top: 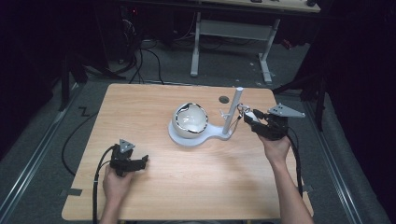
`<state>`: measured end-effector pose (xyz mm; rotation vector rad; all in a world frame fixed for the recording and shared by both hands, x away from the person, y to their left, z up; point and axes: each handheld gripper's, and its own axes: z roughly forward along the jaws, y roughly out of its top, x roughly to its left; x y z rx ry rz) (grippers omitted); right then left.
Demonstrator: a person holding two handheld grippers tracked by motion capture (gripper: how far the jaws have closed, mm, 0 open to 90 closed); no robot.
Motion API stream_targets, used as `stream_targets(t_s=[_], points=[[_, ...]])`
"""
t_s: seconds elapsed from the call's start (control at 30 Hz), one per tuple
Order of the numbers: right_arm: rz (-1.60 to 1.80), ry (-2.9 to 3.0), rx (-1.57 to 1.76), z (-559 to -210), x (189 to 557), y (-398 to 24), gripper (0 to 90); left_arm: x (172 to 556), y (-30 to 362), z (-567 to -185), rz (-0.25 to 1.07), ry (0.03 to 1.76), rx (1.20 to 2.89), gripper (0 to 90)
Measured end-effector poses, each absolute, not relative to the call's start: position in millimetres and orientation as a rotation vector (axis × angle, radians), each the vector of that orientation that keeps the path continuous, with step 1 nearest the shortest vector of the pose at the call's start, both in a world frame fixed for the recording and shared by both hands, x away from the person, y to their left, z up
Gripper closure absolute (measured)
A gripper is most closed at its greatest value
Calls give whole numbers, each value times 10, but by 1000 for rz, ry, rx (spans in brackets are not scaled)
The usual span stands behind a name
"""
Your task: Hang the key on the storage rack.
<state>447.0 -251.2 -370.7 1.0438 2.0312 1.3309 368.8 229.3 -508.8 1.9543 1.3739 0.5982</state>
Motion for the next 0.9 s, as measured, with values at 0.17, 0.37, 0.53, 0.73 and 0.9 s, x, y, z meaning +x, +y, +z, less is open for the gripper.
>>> stream_targets(t_s=[0.17,0.37,0.53,0.73,0.9], points=[[1311,2041,1044,-3767,4477,-2464,517,3688,2293,-5088,598,1374,1954,186],[1296,2051,1042,-3805,4491,-2415,517,3688,2293,-5088,598,1374,1954,186],[1298,2055,1052,-3841,4500,-2405,516,3688,2293,-5088,598,1374,1954,186],[1305,2059,1061,-3888,4512,-2407,516,3688,2293,-5088,598,1374,1953,186],[1307,2064,1066,-3911,4523,-2395,515,3688,2292,-5088,598,1374,1953,187]])
